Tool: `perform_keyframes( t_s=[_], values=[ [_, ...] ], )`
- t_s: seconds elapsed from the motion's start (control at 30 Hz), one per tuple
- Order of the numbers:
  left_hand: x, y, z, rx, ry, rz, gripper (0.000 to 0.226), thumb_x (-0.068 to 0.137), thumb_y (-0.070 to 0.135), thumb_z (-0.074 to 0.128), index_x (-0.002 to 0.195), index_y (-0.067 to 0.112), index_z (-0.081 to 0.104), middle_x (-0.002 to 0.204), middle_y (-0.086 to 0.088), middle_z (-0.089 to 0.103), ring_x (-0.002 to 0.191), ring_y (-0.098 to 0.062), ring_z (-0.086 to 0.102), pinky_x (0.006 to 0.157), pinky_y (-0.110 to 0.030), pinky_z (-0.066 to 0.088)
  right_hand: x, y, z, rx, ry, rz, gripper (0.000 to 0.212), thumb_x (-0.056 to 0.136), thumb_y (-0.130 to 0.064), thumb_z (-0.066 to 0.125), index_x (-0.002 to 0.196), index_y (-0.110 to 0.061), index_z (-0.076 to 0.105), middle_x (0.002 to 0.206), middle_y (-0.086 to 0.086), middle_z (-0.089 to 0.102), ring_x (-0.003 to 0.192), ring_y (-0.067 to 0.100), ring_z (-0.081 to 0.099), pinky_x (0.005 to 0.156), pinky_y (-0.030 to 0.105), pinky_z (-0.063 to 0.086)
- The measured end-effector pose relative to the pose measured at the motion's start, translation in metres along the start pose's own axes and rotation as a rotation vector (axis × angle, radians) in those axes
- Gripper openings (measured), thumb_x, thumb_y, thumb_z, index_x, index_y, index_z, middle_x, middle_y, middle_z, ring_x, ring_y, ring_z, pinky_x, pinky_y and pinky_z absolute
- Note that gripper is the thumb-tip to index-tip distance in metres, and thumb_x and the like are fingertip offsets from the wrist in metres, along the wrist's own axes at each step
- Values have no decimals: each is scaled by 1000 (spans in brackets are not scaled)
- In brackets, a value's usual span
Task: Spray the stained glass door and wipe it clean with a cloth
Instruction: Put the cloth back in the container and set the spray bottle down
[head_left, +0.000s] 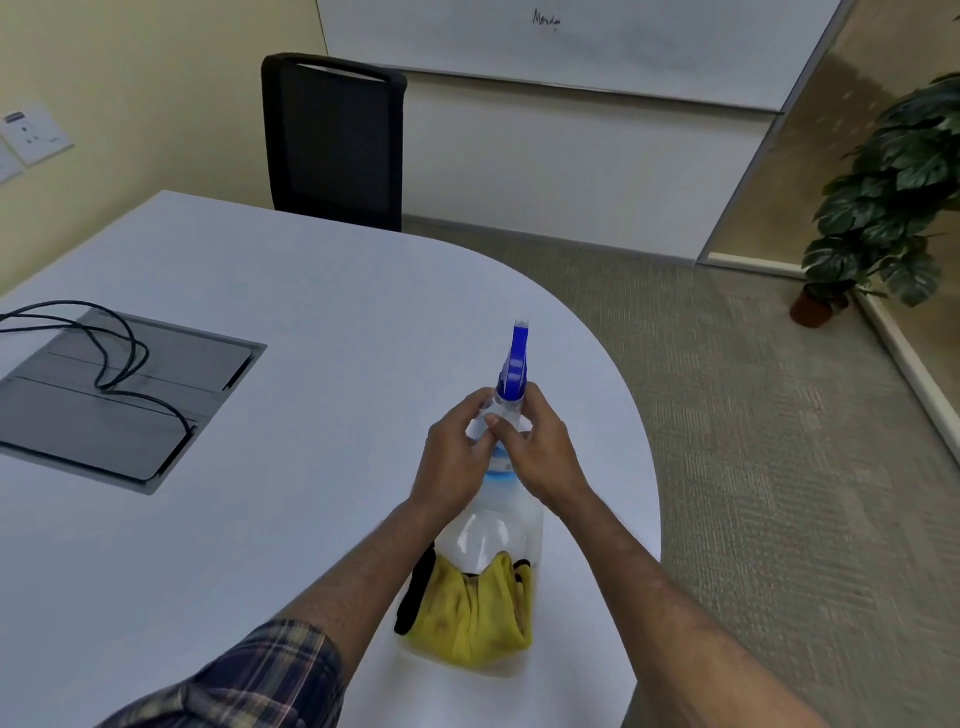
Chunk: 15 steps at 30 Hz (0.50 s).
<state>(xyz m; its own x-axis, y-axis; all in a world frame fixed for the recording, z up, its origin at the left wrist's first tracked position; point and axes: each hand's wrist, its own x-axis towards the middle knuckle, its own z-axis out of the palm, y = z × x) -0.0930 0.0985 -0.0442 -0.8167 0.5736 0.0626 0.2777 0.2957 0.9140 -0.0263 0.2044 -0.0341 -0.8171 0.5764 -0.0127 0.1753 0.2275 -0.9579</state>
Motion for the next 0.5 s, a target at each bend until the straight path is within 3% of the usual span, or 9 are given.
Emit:
perform_keyframes(
  t_s=[0.07,0.13,0.23,0.33,0.4,0.5],
  values=[
    [-1,13,-7,-16,29,55,48,103,20,64,149,17,54,142,-3,67,119,-15,66,91,-12,58,-2,-16,-7,4,-19,-47,41,103,-18,62,142,-21,51,128,-5,66,110,9,65,82,9,54],
    [-2,28,-17,-36,39,89,48,102,19,66,148,18,54,142,-3,66,118,-13,64,84,-4,54,-6,-35,-13,-6,-36,-95,43,103,-19,61,144,-21,49,131,-1,66,114,14,66,89,19,57],
    [-6,52,-34,-57,64,129,48,99,24,69,146,22,57,139,3,67,115,-10,64,85,-6,53,-15,-63,-21,-28,-43,-143,47,104,-22,60,148,-24,45,133,-9,63,113,9,65,86,12,55],
    [-17,66,-49,-97,65,142,46,97,27,72,141,27,60,132,10,68,109,-5,66,83,-9,56,-30,-83,-25,-31,-39,-167,48,103,-23,61,148,-26,45,125,-20,60,105,-11,62,79,1,51],
    [-26,68,-57,-122,35,123,43,95,27,73,136,32,61,127,15,69,110,0,66,82,-10,57,-44,-86,-26,-13,-47,-169,46,103,-22,62,146,-25,47,121,-24,61,106,-19,59,79,1,50],
    [-42,57,-62,-127,-19,78,42,95,24,74,136,28,65,126,15,72,115,0,66,85,-20,60,-63,-78,-22,14,-50,-143,42,102,-22,63,142,-28,50,122,-22,65,110,-16,59,82,9,54]
  ],
)
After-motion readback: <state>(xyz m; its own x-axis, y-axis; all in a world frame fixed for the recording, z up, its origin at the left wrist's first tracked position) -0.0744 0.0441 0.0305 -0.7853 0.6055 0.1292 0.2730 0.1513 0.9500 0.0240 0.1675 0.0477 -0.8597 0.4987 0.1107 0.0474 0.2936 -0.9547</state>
